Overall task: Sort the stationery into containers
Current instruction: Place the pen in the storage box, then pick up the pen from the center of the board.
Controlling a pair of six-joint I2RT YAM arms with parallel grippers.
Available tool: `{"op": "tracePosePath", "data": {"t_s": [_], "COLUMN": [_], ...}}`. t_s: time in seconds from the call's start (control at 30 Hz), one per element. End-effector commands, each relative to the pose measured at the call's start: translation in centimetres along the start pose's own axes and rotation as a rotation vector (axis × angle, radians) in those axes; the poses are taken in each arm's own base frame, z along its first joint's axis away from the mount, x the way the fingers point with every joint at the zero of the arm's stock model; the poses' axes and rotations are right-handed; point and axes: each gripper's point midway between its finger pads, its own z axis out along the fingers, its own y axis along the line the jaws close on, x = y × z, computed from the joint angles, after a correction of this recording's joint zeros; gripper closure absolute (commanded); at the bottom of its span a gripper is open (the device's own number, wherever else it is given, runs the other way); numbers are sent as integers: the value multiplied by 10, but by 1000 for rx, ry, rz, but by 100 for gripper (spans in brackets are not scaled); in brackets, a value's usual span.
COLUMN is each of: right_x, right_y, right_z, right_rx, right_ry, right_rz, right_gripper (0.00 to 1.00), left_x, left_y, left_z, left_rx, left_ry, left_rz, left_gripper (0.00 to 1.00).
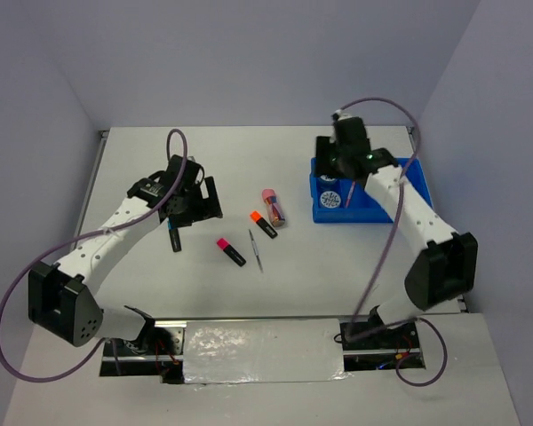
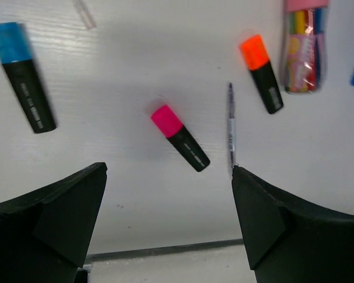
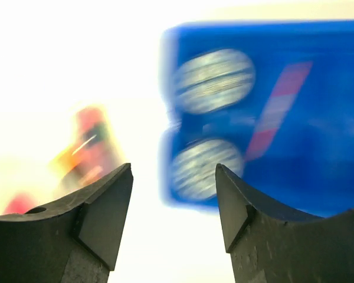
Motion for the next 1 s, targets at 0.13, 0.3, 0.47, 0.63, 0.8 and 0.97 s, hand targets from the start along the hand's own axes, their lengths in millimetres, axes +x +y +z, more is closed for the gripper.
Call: {"op": "tracePosePath", "data": {"t_s": [0.13,0.3,0.47,0.63,0.8,0.97], "right_x": [109,165,194,215,243,265], "right_y": [147,197,218,223,214,202], "right_z": [-45,-23,1,9,26,37], "right_rx": [-251,-244,-204,-189,-156,-119], "right_ry": [97,216,311,356,419,459], "right_rz": [-91,-240,-309,-336,-354,-363], "right_gripper": [38,43,44,45,50,54], "left_x": [-42,-59,-74,-68,-65,-68], "left_y": [39,66,75,75,76,78], "left_z": [2,10,1,3,4,4], "left_rx": [-234,-272,-301,-283,-269,-274], "left_ry": [-59,-19,-32,-7,0,6], "left_rz": [-155,-196,-171,-150,-136,-129], "left_gripper": [1,1,1,1,1,1]}}
